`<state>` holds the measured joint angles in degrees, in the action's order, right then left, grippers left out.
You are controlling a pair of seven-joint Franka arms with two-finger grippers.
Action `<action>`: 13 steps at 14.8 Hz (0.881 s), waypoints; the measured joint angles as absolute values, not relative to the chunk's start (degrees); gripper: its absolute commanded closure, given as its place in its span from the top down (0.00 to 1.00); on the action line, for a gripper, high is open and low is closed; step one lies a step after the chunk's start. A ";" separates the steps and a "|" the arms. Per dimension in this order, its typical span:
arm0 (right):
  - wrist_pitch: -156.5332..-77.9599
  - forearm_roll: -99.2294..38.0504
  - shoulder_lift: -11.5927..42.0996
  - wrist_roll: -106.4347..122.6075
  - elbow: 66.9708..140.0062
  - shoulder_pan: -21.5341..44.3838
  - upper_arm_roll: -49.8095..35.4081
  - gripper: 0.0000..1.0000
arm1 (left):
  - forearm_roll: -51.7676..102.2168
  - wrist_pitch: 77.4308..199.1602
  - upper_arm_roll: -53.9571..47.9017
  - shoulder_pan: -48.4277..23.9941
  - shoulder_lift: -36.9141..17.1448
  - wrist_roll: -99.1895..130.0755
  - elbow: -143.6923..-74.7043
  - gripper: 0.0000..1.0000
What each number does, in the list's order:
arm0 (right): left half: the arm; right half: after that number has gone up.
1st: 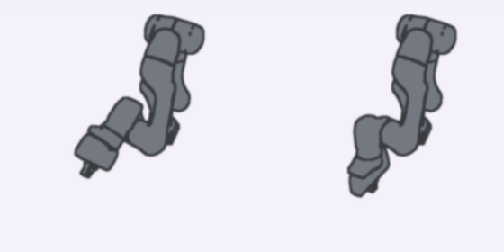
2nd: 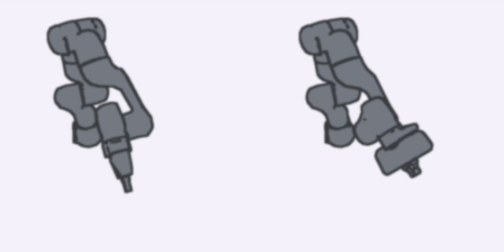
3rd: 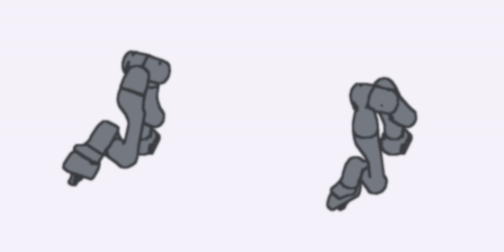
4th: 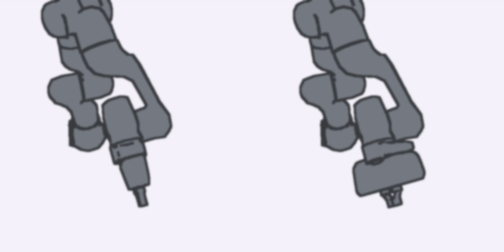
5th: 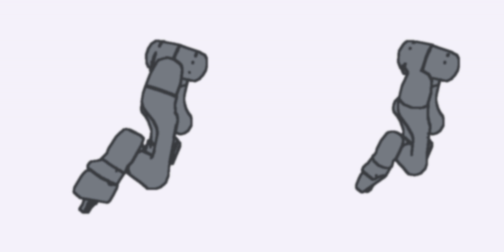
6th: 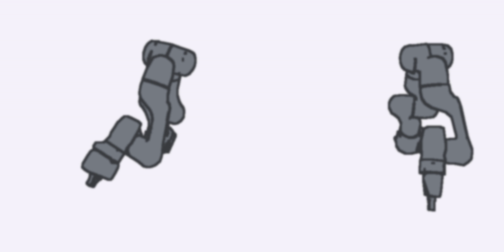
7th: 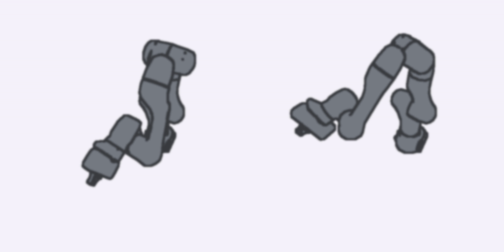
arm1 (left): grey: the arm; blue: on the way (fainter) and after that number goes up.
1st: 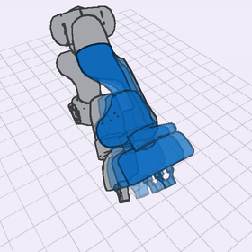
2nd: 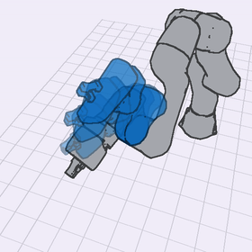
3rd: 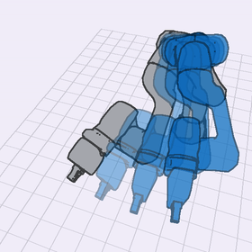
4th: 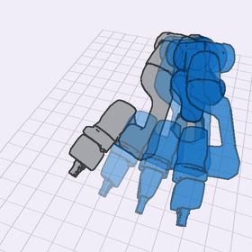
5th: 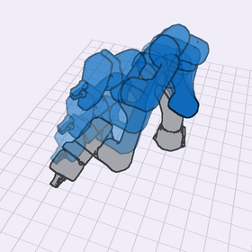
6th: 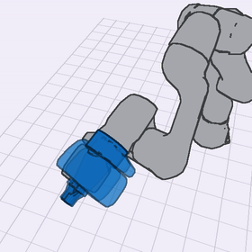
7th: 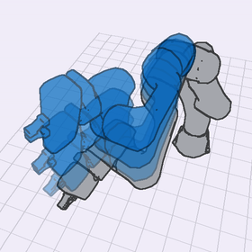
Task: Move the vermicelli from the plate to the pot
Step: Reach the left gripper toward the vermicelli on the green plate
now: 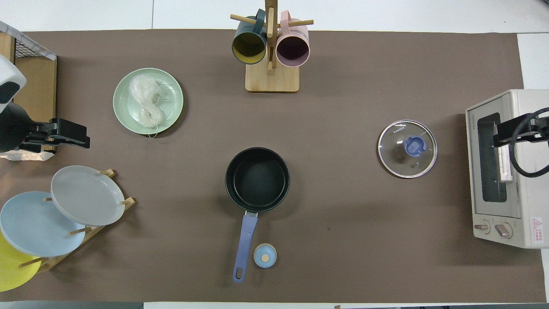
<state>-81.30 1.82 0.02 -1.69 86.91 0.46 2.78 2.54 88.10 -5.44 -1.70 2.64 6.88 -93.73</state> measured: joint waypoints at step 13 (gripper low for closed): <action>-81.84 1.81 0.02 -1.69 86.91 0.63 2.76 1.00 | 2.70 96.35 -5.47 -1.77 -2.95 8.56 -93.71 1.00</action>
<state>-81.84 1.81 0.02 -1.69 86.91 0.63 2.76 2.70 96.35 -5.47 -1.77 -2.95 8.56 -93.71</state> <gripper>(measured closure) 0.000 0.000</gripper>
